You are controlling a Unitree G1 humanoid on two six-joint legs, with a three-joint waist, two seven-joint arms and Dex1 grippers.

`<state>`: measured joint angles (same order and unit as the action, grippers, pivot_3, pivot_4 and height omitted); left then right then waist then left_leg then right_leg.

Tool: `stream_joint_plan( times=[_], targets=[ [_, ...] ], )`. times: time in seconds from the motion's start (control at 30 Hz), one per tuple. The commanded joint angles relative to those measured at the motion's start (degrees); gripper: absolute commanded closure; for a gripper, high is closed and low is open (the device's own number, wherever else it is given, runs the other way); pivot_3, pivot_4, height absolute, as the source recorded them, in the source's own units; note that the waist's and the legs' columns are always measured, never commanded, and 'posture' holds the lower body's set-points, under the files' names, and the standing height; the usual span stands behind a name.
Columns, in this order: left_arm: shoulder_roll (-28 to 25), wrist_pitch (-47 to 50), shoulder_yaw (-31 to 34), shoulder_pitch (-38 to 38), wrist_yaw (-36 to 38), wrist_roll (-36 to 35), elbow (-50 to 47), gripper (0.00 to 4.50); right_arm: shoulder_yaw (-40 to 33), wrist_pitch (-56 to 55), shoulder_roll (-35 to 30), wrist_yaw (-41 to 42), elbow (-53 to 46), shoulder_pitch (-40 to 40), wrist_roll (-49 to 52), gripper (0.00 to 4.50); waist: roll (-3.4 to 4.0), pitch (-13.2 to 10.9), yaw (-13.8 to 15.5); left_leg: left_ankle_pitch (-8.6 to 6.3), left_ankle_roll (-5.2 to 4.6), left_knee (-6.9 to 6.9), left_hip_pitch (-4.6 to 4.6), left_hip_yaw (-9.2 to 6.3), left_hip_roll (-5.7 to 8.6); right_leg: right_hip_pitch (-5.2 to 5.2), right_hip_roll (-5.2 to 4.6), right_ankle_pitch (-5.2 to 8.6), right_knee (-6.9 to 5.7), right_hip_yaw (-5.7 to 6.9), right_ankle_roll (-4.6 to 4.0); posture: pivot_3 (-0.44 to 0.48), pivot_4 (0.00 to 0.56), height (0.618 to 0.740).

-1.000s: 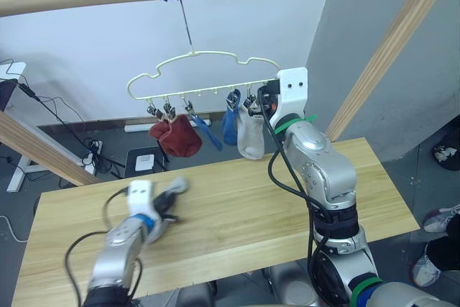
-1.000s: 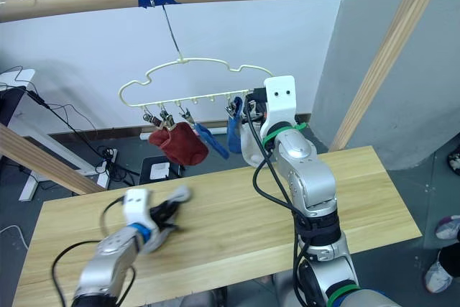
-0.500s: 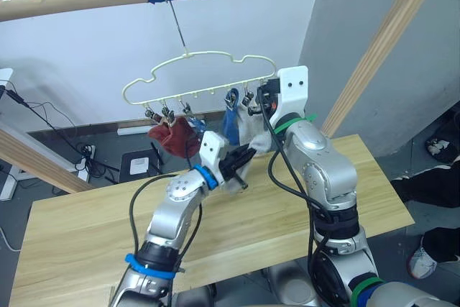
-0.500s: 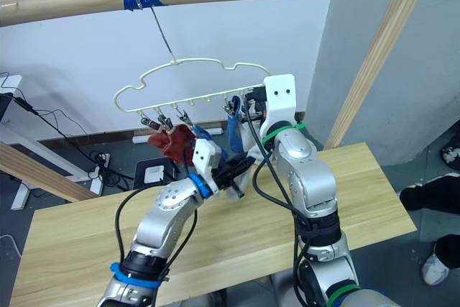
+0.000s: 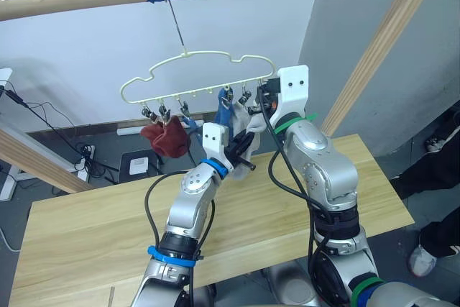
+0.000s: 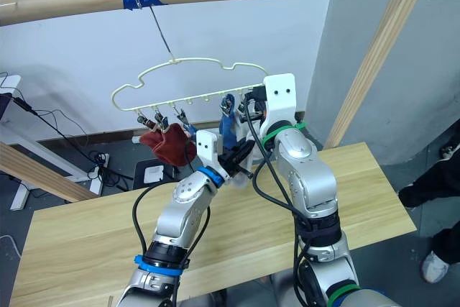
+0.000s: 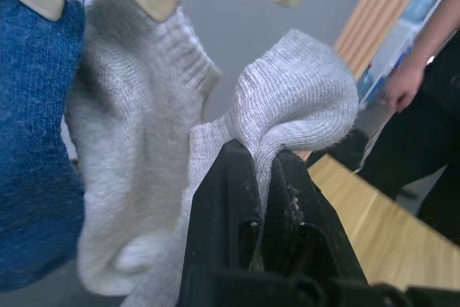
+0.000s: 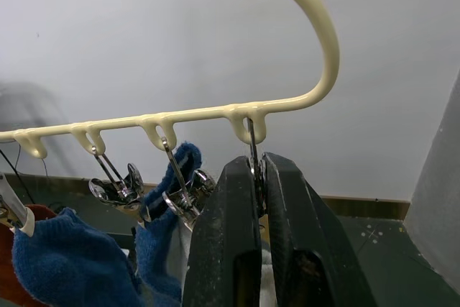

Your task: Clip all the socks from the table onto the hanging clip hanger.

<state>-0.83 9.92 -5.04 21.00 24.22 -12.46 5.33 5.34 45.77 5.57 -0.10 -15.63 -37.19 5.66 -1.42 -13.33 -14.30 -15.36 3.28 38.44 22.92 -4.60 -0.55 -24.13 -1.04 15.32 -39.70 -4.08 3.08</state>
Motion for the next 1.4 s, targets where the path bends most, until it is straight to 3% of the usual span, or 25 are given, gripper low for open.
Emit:
stream_joint_plan(
  times=[0.03, 0.67, 0.8, 0.93, 1.1, 1.17, 1.23, 1.33, 1.4],
  targets=[
    [0.66, 0.53, 1.22, 0.90, -0.12, -2.12, -1.87, 4.50, 0.27, -0.21, 0.34, -0.12, -3.15, -1.16, 0.11, 4.50, 0.00, 0.00, 0.00, 0.00, 0.00, 0.00, 0.00, 0.00, 0.00, 0.00, 0.00, 0.00, 0.00, 0.00, 0.00, -0.286, 0.193, 0.714],
    [2.20, 3.58, 2.71, 4.15, -1.49, -4.61, -1.40, 4.50, 0.31, 0.14, 0.89, 0.27, -3.24, -0.87, 0.70, 4.50, 0.00, 0.00, 0.01, 0.00, 0.00, -0.08, 0.02, 0.00, 0.00, 0.01, 0.00, 0.00, 0.14, 0.01, 0.00, -0.281, 0.190, 0.714],
    [2.23, 3.62, 2.67, 4.47, -1.82, -4.19, -1.18, 4.50, 0.03, -0.29, 1.33, 0.11, -3.45, -0.69, 0.87, 3.28, 0.00, 0.00, 0.01, 0.00, 0.00, -0.17, 0.01, 0.00, 0.00, 0.00, 0.00, 0.00, 0.20, 0.01, 0.00, -0.281, 0.190, 0.714],
    [1.55, 2.74, 2.08, 4.78, -2.28, -2.56, -0.68, 4.50, -0.33, -0.54, 1.42, -0.11, -3.93, -0.67, 0.69, 1.72, 0.00, 0.00, 0.01, 0.00, 0.01, -0.26, 0.01, 0.00, -0.01, 0.00, 0.00, 0.00, 0.29, 0.01, 0.00, -0.281, 0.188, 0.714],
    [-2.80, 3.49, -0.18, 2.91, 0.96, -0.58, -1.15, 2.97, -1.30, 0.09, -0.46, 1.35, -6.59, 0.15, 1.32, 0.00, 0.00, 0.00, 0.00, 0.00, 0.01, -0.31, 0.01, -0.01, -0.01, 0.00, 0.00, 0.00, 0.32, 0.02, -0.01, -0.283, 0.186, 0.714],
    [-4.96, 2.42, -1.39, 1.93, 3.21, 0.15, -1.40, 2.40, -1.58, 0.36, -1.27, 2.24, -7.40, 0.68, 1.74, 0.00, 0.00, 0.00, -0.01, 0.00, 0.01, -0.33, 0.00, 0.00, -0.02, 0.00, 0.00, -0.01, 0.32, 0.02, -0.01, -0.280, 0.184, 0.714],
    [-10.56, -0.35, -4.07, -0.93, 8.74, 2.42, -2.85, 1.77, -1.88, 1.29, -4.14, 5.40, -10.25, 2.32, 3.20, 0.00, 0.00, 0.00, -0.08, 0.01, 0.01, -0.34, -0.01, -0.01, -0.03, 0.00, 0.00, -0.01, 0.32, 0.03, -0.01, -0.275, 0.181, 0.714],
    [-20.25, -7.22, -5.88, -5.64, 16.61, 5.14, -5.27, 0.94, -2.36, 2.30, -11.66, 12.65, -14.51, 4.80, 6.27, 0.00, 0.02, 0.01, -0.14, 0.01, 0.01, -0.42, -0.03, 0.00, -0.05, -0.02, 0.01, -0.01, 0.37, 0.02, -0.01, -0.269, 0.175, 0.714],
    [-23.35, -8.40, -4.82, -7.24, 19.01, 4.03, -6.63, 0.38, -2.24, 2.05, -15.97, 16.19, -15.21, 5.34, 7.41, 0.00, 0.02, 0.01, -0.01, 0.01, 0.01, -0.44, -0.02, 0.00, -0.06, -0.03, 0.00, -0.01, 0.39, 0.02, -0.01, -0.263, 0.171, 0.714]
  ],
)
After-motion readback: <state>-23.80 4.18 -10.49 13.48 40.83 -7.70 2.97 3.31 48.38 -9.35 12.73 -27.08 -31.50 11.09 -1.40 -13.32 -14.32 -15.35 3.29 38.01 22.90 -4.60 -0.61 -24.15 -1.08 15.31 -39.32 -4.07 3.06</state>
